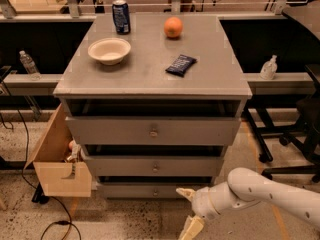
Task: Open bottom drawer
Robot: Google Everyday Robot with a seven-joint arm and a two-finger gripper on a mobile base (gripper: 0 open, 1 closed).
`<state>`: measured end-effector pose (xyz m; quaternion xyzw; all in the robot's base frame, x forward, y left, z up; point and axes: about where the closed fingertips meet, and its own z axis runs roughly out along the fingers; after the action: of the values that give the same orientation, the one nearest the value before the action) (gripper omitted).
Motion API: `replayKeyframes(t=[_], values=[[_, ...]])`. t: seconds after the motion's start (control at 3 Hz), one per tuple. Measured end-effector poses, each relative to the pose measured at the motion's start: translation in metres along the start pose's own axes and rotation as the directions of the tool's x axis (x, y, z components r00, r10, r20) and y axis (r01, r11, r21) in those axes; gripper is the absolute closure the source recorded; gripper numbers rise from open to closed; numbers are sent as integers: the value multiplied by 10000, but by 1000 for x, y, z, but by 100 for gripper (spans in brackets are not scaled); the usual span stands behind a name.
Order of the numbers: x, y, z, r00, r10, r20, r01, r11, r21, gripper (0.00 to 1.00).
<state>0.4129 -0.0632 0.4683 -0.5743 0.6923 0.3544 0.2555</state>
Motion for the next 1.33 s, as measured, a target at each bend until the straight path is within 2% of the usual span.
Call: replayKeyframes(t=[0.33,0.67,1.0,1.33], values=[[0,0,0,10000,11,-1,-11,10000,-7,0],[8,-6,9,9983,199,541,-213,9994,264,0],[27,-26,35,9946,549,876,-622,9946,829,0],[43,-60,54,9954,725,634,-812,9856,1481,0]])
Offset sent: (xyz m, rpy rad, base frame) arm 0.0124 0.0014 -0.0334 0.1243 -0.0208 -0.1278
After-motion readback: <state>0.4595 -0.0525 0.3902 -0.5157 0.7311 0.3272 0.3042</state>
